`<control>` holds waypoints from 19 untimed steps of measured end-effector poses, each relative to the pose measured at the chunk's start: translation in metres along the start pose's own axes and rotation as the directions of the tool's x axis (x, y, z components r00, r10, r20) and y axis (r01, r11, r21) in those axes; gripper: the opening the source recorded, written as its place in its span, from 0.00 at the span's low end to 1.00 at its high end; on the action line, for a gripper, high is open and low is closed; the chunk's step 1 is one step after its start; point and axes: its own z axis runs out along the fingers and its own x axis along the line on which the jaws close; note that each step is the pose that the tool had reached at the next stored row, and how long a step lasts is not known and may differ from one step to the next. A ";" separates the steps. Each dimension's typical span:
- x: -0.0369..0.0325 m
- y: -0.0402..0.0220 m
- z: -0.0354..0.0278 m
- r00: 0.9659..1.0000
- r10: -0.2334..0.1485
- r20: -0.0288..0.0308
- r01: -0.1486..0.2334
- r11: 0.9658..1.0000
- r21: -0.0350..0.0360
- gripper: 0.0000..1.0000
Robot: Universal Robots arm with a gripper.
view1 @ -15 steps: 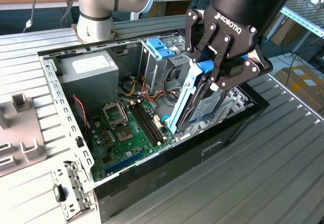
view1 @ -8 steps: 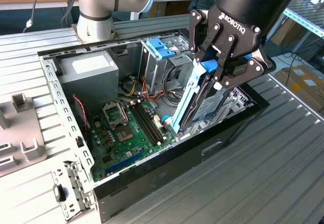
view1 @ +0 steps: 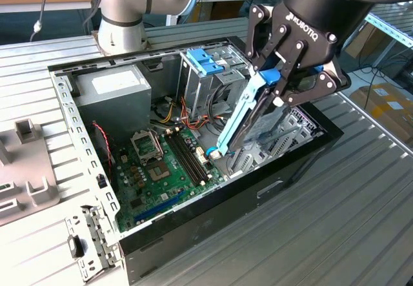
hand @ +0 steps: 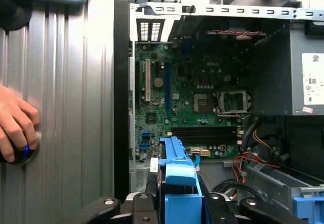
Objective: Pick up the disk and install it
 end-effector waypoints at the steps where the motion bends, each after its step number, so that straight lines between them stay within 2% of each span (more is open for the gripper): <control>1: 0.0002 -0.0004 0.0000 1.000 -0.001 0.014 0.001 1.000 0.000 0.37; 2: 0.0003 -0.0005 -0.0001 1.000 -0.002 0.019 0.002 1.000 0.000 0.37; 3: 0.0002 -0.0006 -0.0001 1.000 -0.003 0.019 0.003 1.000 0.000 0.37; 14: 0.0003 -0.0008 -0.0001 1.000 -0.004 0.020 0.004 1.000 0.000 0.37; 19: 0.0003 -0.0042 -0.0002 1.000 -0.004 0.020 0.004 1.000 0.000 0.37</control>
